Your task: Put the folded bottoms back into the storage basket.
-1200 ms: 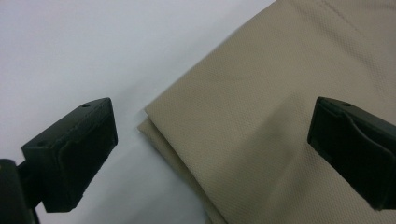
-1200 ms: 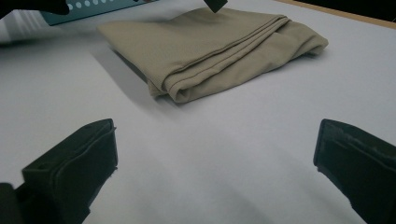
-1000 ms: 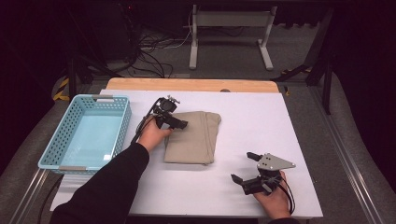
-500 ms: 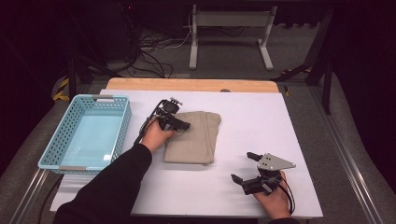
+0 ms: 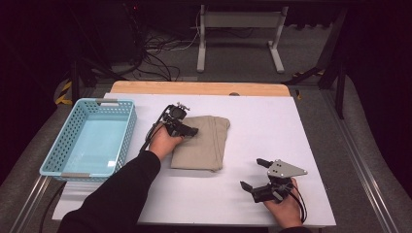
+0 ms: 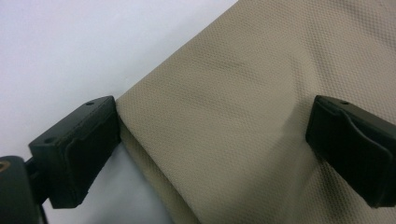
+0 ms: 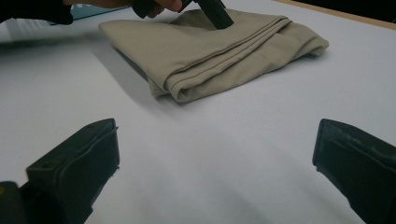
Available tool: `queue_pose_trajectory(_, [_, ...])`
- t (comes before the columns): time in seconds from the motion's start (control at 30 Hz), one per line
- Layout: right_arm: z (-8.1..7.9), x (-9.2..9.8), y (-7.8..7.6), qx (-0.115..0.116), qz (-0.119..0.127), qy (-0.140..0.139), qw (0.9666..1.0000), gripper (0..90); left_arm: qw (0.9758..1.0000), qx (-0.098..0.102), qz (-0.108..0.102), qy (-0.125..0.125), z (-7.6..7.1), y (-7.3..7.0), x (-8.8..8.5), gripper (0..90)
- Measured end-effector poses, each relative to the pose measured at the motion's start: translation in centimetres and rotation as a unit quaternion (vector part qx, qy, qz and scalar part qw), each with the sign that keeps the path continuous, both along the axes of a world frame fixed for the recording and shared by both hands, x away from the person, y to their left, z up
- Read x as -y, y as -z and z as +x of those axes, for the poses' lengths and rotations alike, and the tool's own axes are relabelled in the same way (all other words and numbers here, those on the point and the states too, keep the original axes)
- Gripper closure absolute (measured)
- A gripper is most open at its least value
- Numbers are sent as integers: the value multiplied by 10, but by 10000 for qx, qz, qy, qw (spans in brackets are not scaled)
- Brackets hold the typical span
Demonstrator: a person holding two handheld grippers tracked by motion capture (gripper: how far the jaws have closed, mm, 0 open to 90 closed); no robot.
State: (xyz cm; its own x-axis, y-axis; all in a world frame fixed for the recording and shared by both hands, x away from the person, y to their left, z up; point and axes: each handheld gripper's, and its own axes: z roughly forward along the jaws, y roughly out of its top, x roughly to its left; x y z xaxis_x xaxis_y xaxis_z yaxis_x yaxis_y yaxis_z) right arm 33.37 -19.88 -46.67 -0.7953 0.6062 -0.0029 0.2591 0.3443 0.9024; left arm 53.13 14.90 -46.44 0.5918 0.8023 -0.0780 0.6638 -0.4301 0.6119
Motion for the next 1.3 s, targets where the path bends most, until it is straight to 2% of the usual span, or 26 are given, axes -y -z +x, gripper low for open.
queue_pose_trajectory(0.27, [0, 0, 0, 3, 6, 7, 10000, 14, 10000, 11, -8, 39, -3, -1, 1, 96])
queue_pose_trajectory(0.53, [0, 0, 0, 2, 7, -1, 10000, 16, 9997, -20, -116, 215, -7, -5, 4, 269])
queue_pose_trajectory(0.63, [0, 0, 0, 4, 9, -7, 10000, 17, 9994, -45, -172, 307, -8, -7, 5, 371])
queue_pose_trajectory(0.67, [0, 0, 0, 2, 10, -10, 10000, 18, 9992, -86, -193, 351, -9, -7, 6, 454])
queue_pose_trajectory(0.7, [0, 0, 0, 2, 10, -10, 10000, 18, 9989, -109, -226, 398, -9, -8, 6, 454])
queue_pose_trajectory(0.77, [0, 0, 0, -8, 13, -18, 10000, 18, 9977, -252, -380, 500, -11, -9, 7, 594])
queue_pose_trajectory(0.83, [0, 0, 0, -13, 44, -28, 10000, 18, 9976, -261, -372, 523, -11, -9, 8, 677])
queue_pose_trajectory(1.17, [0, 0, 0, -7, 29, -14, 10000, 19, 9977, -278, -431, 433, -12, -10, 8, 704])
queue_pose_trajectory(1.2, [0, 0, 0, 1, 27, -19, 10000, 19, 9981, -206, -370, 448, -13, -11, 8, 709])
queue_pose_trajectory(1.3, [0, 0, 0, 7, 28, -22, 10000, 18, 9980, -161, -409, 455, -14, -14, 8, 716])
